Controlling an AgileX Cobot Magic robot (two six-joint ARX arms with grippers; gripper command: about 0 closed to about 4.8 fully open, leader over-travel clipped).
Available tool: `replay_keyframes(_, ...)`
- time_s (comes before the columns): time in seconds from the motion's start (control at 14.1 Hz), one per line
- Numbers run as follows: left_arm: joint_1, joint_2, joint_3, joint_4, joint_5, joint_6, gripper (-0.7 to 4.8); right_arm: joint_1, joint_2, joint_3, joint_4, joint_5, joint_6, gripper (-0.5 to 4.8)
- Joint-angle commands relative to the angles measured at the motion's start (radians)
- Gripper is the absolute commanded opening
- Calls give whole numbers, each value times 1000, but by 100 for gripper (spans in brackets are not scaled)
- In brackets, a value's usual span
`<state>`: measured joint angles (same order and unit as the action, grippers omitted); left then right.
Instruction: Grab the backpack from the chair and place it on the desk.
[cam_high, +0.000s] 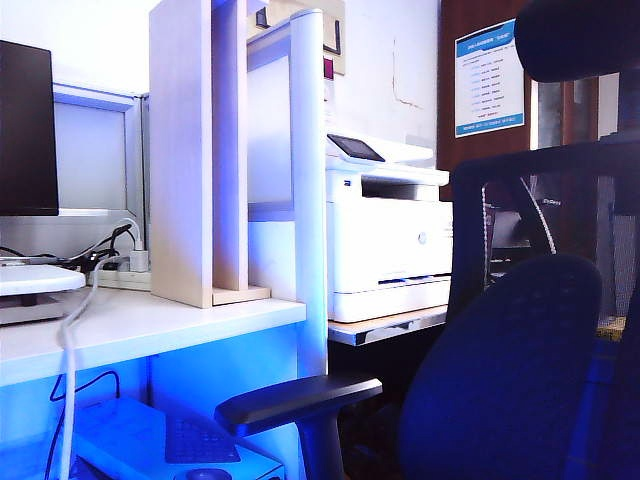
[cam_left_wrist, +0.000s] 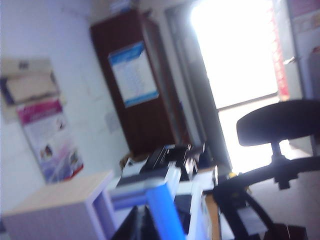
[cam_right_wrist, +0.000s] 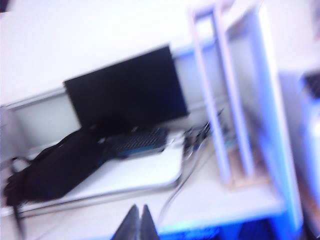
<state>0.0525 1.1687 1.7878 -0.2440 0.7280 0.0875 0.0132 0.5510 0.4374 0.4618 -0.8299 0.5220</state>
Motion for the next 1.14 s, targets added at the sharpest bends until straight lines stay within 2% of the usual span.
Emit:
replay_keyframes(0.07, -15, -143, 2, -70, -153, -58, -6, -96, -96, 18, 9, 48, -34, -8)
replay_keyframes(0.21, -15, -198, -4, -154, -164, -77, -6, -135, -140, 18, 3, 54, -33, -8)
replay_keyframes(0.35, -14, -246, -28, -224, -205, -62, -6, -147, -165, 18, 2, 54, -33, -8)
replay_keyframes(0.43, -14, -301, -87, -247, -216, -63, -6, -155, -180, 18, 0, 55, -32, -8)
replay_keyframes(0.57, -14, -480, -312, -234, -243, -97, -6, -161, -228, 18, -40, 71, -33, -8)
replay_keyframes(0.64, -14, -703, -589, -233, -307, -130, -6, -162, -291, 18, -180, 97, -88, -8)
replay_keyframes(0.71, -14, -858, -758, -244, -368, -137, -6, -162, -350, 18, -347, 153, -161, -8)
replay_keyframes(0.99, -14, -1001, -934, -257, -445, -152, -6, -162, -433, 17, -521, 279, -254, -8)
replay_keyframes(1.14, -14, -1050, -1012, -256, -447, -181, -6, -162, -468, 17, -614, 315, -290, -8)
